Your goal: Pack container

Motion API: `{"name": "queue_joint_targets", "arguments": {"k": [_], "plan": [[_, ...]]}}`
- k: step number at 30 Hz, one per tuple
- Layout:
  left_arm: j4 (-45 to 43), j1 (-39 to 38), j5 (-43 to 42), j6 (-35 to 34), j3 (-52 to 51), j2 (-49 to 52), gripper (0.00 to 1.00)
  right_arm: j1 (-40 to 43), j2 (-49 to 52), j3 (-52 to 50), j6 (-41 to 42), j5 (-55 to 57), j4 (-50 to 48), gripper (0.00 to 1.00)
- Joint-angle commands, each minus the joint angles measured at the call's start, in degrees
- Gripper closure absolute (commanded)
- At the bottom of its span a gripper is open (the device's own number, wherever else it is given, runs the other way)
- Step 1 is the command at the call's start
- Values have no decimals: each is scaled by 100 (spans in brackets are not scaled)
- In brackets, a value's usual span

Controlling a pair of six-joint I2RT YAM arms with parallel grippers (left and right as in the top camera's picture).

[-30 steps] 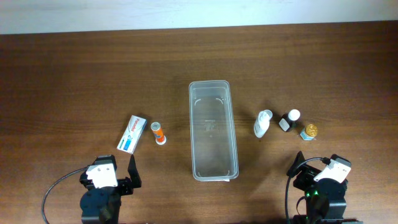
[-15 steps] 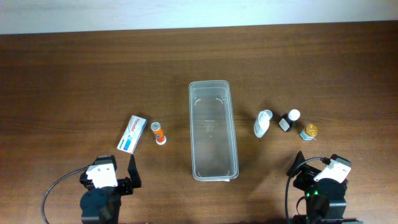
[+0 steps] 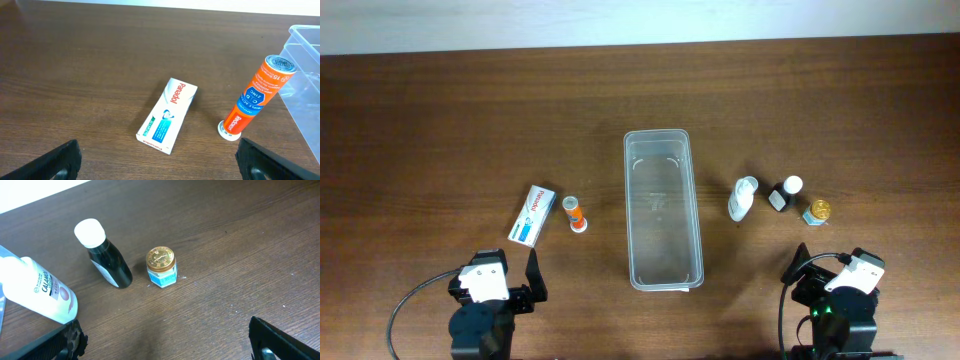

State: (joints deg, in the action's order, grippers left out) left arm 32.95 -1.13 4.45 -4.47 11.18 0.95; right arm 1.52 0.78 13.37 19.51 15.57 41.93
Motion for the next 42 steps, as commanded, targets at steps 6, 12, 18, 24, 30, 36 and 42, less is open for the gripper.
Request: {"name": "queue_joint_targets", "arguments": {"k": [6,12,18,24,30,36,42], "plan": [[-33,-22,-79,90,-44,-61,1,39,-57,-9,-2,11,-17,2],[-33,-22,-79,90,-44,-61,1,39,-57,-9,348,-203,-317,2],[-33,-22,-79,90,-44,-61,0,37,-33,155,319,-1585,-1029,2],[-33,-22,-79,90,-44,-61,1,37,824,1158,-7,-2210,-1115,2],[-33,-22,-81,90,-44,-61,1,37,3005,3495,-564,-2317,101,1],[-33,-22,-81,90,-44,-61,1,37,5230,6022,-407,-2730,1952,2],[-33,-22,-79,90,-44,-61,1,-138,6695,7246,-855,-3547,2186,2]]}}
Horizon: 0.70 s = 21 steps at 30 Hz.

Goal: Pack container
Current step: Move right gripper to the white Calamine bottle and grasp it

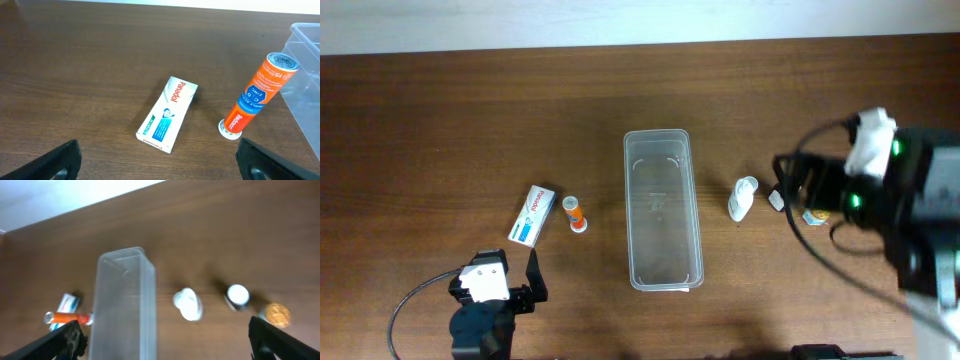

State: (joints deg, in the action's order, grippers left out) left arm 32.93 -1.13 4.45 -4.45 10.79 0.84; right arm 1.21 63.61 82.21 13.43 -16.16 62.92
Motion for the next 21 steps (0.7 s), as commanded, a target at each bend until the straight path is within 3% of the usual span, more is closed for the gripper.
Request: {"name": "queue_joint_targets", "arguments": {"k": [1,6,11,16,21], "plan": [[-31,-22,-79,87,-4,-50,1,-190,621,463,-243,-219,140,2],[-31,-22,-79,87,-4,-50,0,-822,1648,599,205,881,431,0],[-31,-22,-79,87,-4,-50,0,-1228,2638,599,638,1670,660,6],[-31,-22,-79,87,-4,-50,0,-1250,3425,597,688,1685,785,19],[-31,-22,-81,87,-4,-50,1,-1250,3906,597,702,1644,841,39]]}}
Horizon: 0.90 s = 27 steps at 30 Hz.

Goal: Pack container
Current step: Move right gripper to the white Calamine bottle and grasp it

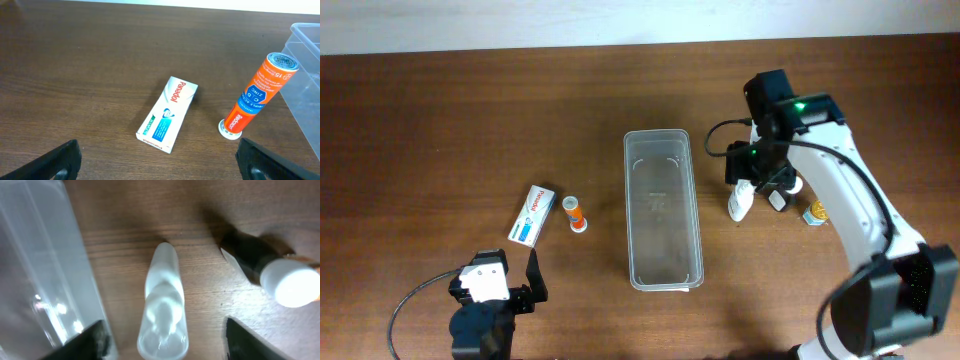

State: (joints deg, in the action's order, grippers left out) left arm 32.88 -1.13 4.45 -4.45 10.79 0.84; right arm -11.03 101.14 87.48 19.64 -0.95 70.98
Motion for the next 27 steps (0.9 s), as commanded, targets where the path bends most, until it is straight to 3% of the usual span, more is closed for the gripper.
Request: {"name": "queue_joint_targets", "arguments": {"k": [1,5,17,27], "plan": [[-26,-22,-79,87,-4,-50,1,-26,175,70,81,125,37,42],[-26,-22,-79,87,-4,-50,1,-26,173,70,81,125,20,45],[-26,-22,-79,87,-4,-50,1,-26,168,63,85,103,55,79],[-26,-22,-79,87,-4,-50,0,-98,-258,1307,79,0,612,87]]}}
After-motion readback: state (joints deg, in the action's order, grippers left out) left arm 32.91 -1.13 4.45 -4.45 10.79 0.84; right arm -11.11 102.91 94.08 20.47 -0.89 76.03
